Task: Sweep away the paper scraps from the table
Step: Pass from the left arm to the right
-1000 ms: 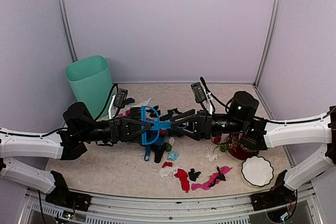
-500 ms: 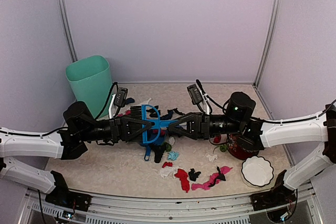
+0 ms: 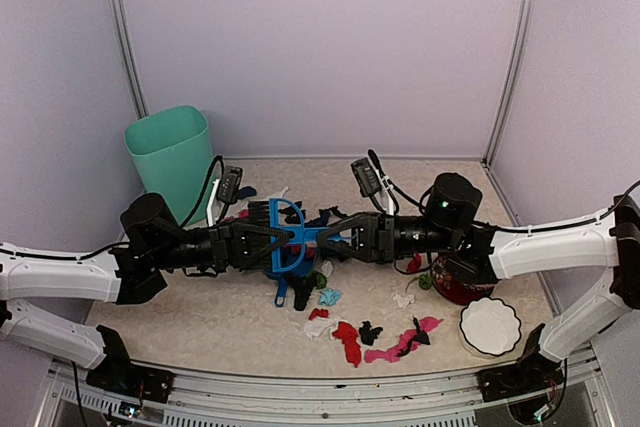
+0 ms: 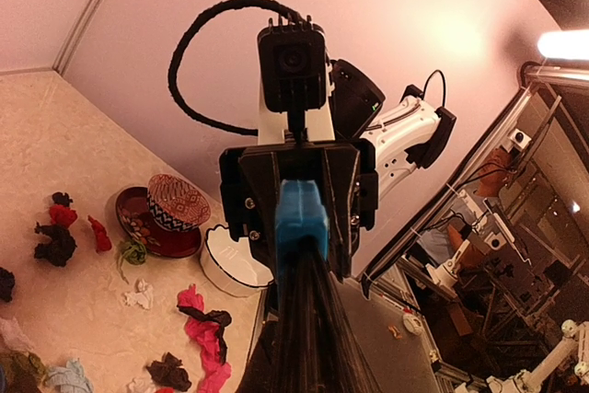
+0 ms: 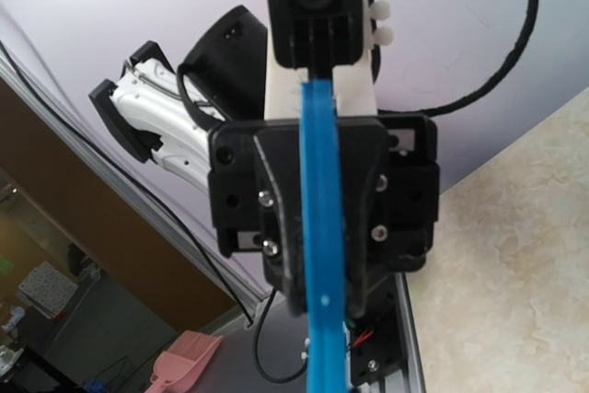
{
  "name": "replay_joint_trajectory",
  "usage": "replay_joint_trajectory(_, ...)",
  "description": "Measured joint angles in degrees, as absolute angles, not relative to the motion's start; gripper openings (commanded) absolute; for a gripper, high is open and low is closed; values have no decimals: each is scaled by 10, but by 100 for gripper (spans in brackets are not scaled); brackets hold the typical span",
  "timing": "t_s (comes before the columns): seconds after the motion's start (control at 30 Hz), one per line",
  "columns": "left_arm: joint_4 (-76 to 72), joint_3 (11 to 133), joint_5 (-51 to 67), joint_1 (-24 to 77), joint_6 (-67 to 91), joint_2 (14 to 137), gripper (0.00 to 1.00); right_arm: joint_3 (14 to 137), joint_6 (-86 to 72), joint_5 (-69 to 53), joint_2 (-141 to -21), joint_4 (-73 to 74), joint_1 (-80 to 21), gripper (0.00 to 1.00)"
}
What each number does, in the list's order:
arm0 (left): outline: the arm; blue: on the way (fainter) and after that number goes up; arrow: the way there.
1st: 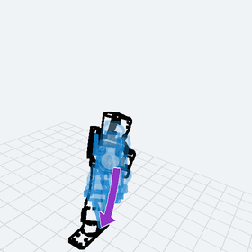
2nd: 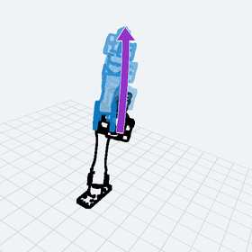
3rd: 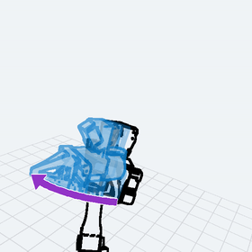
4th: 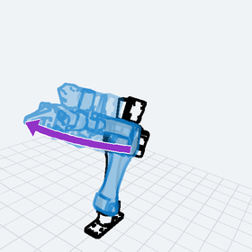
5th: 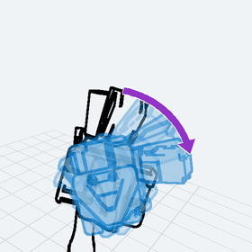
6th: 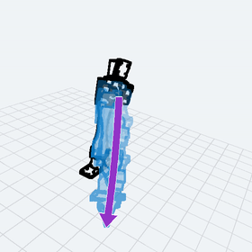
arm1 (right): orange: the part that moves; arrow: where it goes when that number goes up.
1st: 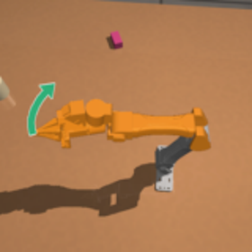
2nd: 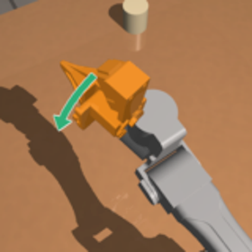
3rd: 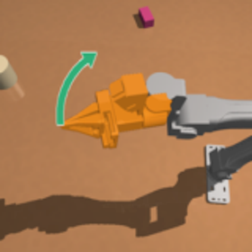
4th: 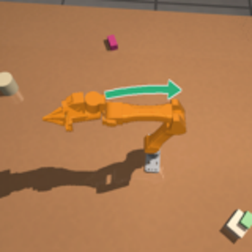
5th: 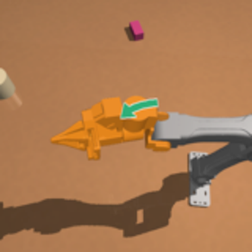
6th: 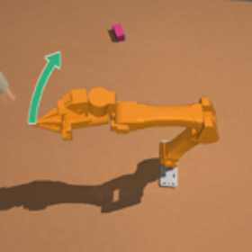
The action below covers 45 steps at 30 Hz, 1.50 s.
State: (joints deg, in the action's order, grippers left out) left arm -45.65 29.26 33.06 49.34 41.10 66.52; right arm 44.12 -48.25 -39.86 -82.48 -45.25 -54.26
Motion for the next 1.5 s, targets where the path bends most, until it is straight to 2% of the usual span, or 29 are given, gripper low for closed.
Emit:
replay_joint_trajectory(0.77,-456,293,313,495,404,663,0,442,-507,-376,-838,-481,-543,16)
replay_joint_trajectory(1.1,-447,293,309,495,401,655,0,442,-526,-358,-841,-503,-542,17)
replay_joint_trajectory(1.17,-445,293,310,495,401,655,0,442,-529,-356,-842,-509,-542,14)
replay_joint_trajectory(1.23,-445,293,310,495,401,655,0,442,-533,-355,-844,-510,-543,1)
replay_joint_trajectory(1.47,-441,293,306,496,402,652,0,440,-537,-356,-850,-522,-542,0)
replay_joint_trajectory(1.5,-441,293,305,496,402,652,11,439,-537,-355,-850,-523,-543,0)
